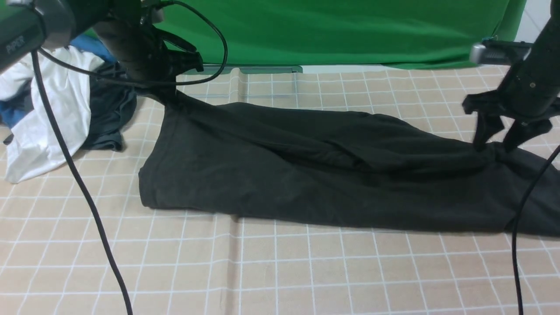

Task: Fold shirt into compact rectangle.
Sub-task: 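Fold the black garment in half by bringing its near edge over to the far edge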

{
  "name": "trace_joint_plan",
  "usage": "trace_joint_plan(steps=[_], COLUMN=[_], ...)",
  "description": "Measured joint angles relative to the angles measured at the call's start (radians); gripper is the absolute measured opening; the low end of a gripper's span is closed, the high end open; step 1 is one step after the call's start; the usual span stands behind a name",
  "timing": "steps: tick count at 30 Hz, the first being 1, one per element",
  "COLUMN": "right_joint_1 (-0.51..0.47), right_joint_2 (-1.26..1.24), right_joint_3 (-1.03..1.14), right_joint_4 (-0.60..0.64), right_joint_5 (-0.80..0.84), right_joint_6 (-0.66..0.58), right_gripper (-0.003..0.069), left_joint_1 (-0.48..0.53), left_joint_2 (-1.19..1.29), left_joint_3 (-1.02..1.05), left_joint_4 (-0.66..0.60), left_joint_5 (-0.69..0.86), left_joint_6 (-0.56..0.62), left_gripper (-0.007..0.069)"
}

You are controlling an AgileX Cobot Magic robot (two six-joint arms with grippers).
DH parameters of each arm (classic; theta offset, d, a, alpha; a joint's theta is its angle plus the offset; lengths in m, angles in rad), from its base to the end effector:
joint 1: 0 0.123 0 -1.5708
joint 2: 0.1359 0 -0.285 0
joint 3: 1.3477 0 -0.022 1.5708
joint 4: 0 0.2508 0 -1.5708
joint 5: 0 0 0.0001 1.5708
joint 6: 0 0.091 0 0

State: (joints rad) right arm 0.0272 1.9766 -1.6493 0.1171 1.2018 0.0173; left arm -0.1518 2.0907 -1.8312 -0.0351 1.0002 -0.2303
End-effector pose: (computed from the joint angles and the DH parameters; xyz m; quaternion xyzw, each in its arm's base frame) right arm 0.4071 0.0210 0.2392 0.0126 0.9963 0.0572 0.0630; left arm 0.4542 -0.0722 0.2437 -0.0448 0.9791 -0.0536 0.1911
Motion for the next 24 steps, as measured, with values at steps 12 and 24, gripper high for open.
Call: trace_joint_plan(steps=[12, 24], right_joint_1=[0.334, 0.342], right_joint_2=[0.011, 0.067], right_joint_3=[0.116, 0.120], right_joint_4=[0.038, -0.036], right_joint_5=[-0.246, -0.394], right_joint_6=[-0.129, -0.116], right_gripper=[0.0405, 0.0426], left_joint_1=[0.001, 0.001], left_joint_2=[0.000, 0.000], left_joint_3=[-0.005, -0.005], left_joint_4=[-0.009, -0.013], left_joint_5=[0.028, 0.039], left_joint_6=[0.034, 0.051], left_gripper=[0.0036, 0.0036])
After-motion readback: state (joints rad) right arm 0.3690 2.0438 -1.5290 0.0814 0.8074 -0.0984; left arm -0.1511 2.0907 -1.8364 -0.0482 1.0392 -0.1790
